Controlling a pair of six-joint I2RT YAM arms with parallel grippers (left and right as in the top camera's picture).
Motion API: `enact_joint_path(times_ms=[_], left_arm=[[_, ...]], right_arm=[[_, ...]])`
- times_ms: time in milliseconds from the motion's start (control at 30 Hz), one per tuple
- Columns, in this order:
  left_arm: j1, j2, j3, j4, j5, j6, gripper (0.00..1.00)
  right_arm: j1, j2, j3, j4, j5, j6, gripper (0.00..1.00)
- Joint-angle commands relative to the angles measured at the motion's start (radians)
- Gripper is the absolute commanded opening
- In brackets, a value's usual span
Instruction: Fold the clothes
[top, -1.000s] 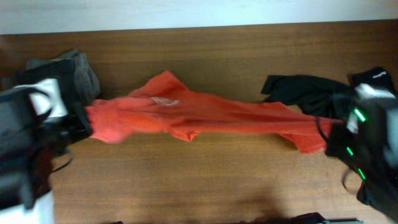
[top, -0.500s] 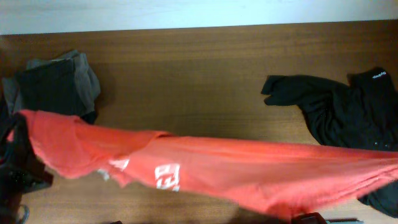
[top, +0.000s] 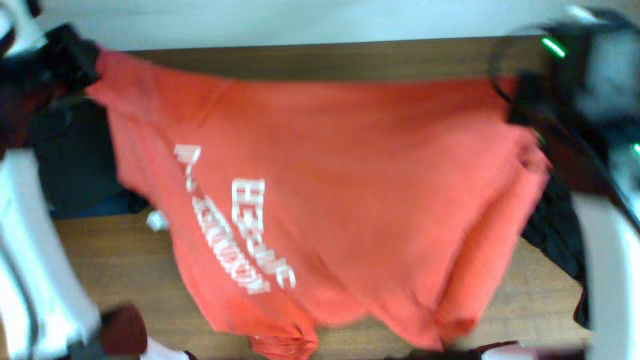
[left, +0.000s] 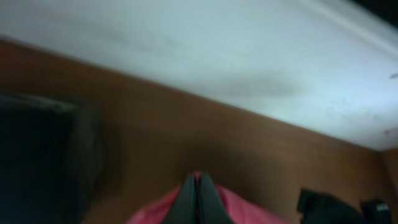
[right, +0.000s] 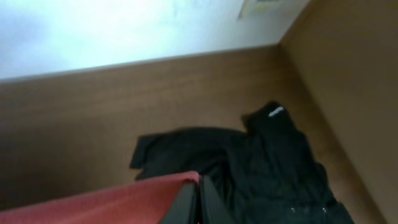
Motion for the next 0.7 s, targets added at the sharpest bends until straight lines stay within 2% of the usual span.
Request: enact_joint_path(times_ms=[0,133,200,267,333,400,500,567,667], left_arm=[[-0.032,0.117,0.013,0.213,0.174,0.053,0.00],[-0.033,0.130,0.087,0.376,0.196,0.030,0.00],[-0.032,0.129,0.194,0.391,0.178,0.030,0.01],[-0.022,0.129,0.346,0.352,0.172,0.030,0.01],[-0.016,0.129,0.449,0.264,0.168,0.031,0.00],[-0.017,0.129,0.523,0.103,0.161,0.035,0.00],[-0.034,0.135,0.524,-0.104,0.143,0.091,0.00],[-0.069,0.159,0.502,-0.257,0.041,0.121,0.01],[-0.111,0.199,0.443,-0.357,-0.046,0.121,0.01]], right_arm=[[-0.041,0.176,0.055,0.079,0.009,-0.023,0.04],[-0.082,0.249,0.249,0.083,0.008,-0.023,0.04],[-0.111,0.252,0.365,0.086,-0.010,-0.036,0.05],[-0.156,0.251,0.521,0.054,-0.124,-0.090,0.09],[-0.196,0.251,0.597,0.000,-0.217,-0.090,0.10],[-0.225,0.250,0.608,-0.077,-0.296,-0.091,0.09],[-0.236,0.259,0.564,-0.199,-0.336,-0.114,0.09],[-0.236,0.262,0.491,-0.253,-0.336,-0.113,0.08],[-0.236,0.262,0.380,-0.266,-0.345,-0.113,0.04]])
